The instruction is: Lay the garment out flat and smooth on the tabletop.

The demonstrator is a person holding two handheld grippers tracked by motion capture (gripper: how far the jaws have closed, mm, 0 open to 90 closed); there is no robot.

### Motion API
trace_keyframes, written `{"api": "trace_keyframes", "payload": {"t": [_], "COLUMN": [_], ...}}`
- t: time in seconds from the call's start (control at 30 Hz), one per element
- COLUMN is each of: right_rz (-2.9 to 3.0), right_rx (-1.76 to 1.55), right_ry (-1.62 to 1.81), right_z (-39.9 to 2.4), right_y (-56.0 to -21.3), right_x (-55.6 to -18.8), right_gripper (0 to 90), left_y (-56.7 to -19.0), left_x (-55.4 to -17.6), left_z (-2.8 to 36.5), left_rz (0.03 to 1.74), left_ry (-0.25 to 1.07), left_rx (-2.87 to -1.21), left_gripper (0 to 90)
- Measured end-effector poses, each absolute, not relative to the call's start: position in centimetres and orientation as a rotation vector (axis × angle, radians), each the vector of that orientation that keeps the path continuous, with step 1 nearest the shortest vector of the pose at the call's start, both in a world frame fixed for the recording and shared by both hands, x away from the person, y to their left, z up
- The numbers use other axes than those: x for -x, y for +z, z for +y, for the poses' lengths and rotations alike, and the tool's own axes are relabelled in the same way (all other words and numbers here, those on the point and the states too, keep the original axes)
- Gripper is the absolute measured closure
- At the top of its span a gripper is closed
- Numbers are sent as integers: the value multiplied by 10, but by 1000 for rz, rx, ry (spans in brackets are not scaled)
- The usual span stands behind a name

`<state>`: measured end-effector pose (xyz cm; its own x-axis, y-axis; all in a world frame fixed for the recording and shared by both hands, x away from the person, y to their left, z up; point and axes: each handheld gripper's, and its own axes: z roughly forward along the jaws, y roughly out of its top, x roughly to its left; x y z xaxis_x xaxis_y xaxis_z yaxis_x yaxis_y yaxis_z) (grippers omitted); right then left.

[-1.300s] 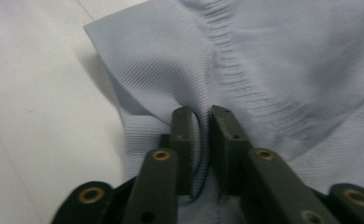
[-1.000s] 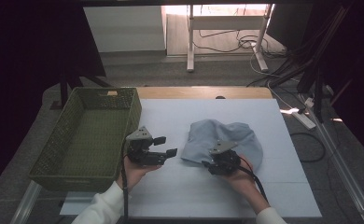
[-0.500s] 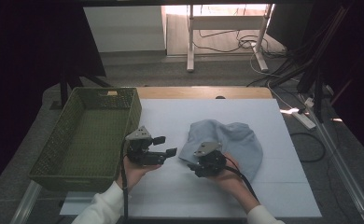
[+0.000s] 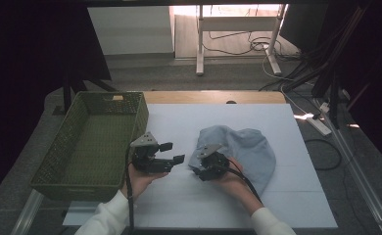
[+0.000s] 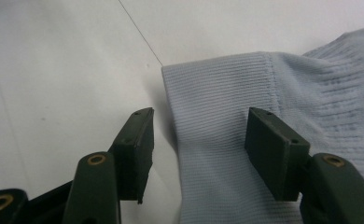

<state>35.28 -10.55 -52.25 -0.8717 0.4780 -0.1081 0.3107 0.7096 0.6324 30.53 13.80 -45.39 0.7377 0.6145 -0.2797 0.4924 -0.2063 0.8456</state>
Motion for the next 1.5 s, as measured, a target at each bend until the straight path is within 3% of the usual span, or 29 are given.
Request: {"api": "trace_keyframes", "payload": {"t": [0.13,0.4,0.53,0.63,1.1,1.5], "right_rz": [2653,2644,2622,2616,2700,2756], "right_rx": [-636,-644,-653,-673,-733,-645], "right_ry": [915,919,902,909,1119,1259], "right_z": [-105,-108,-109,-111,-123,-127], "right_y": [-524,-523,-522,-522,-507,-494], "right_x": [-355,-357,-358,-359,-356,-324], "right_gripper": [451,585,755,812,847,847], "left_y": [-454,-454,-454,-454,-454,-451], "left_x": [-305,-305,-305,-305,-306,-306], "left_z": [138,139,139,139,140,142], "left_rz": [857,859,858,857,858,853], "left_ry": [141,141,141,142,142,148], "left_rx": [-1858,-1856,-1856,-1857,-1854,-1844], "left_gripper": [275,275,275,275,275,275]}}
